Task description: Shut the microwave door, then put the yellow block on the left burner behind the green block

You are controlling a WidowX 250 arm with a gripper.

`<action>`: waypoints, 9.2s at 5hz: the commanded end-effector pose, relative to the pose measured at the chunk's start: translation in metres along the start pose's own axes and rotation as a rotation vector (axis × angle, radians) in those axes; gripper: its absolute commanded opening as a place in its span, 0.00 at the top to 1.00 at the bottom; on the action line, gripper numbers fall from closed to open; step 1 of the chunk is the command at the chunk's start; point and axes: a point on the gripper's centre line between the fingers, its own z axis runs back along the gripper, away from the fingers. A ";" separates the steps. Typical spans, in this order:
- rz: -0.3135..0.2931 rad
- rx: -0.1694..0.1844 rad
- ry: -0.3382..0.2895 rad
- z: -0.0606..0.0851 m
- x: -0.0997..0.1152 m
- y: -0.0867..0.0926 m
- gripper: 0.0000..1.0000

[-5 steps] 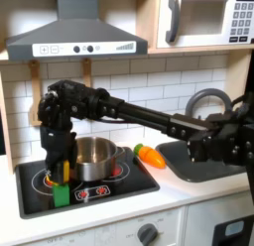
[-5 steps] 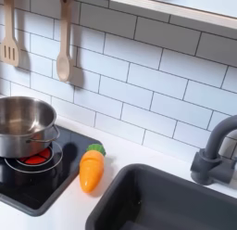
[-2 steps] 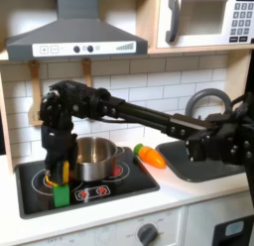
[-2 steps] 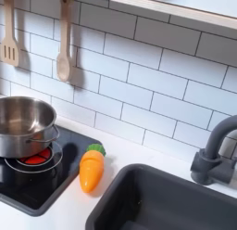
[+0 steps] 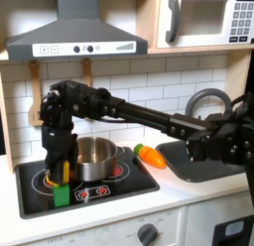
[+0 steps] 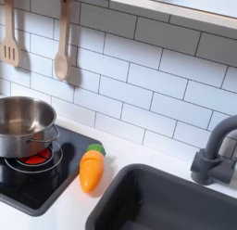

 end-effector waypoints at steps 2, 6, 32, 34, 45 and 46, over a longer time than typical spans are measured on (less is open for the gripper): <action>0.022 -0.004 0.024 0.000 0.003 0.000 1.00; 0.017 -0.017 0.035 0.000 -0.002 -0.008 0.06; -0.451 -0.140 0.066 0.027 -0.121 -0.078 0.00; -0.603 -0.125 0.079 0.025 -0.157 -0.084 0.00; -0.770 -0.097 0.079 0.028 -0.225 -0.065 0.00; -0.769 -0.097 0.079 0.028 -0.225 -0.065 0.00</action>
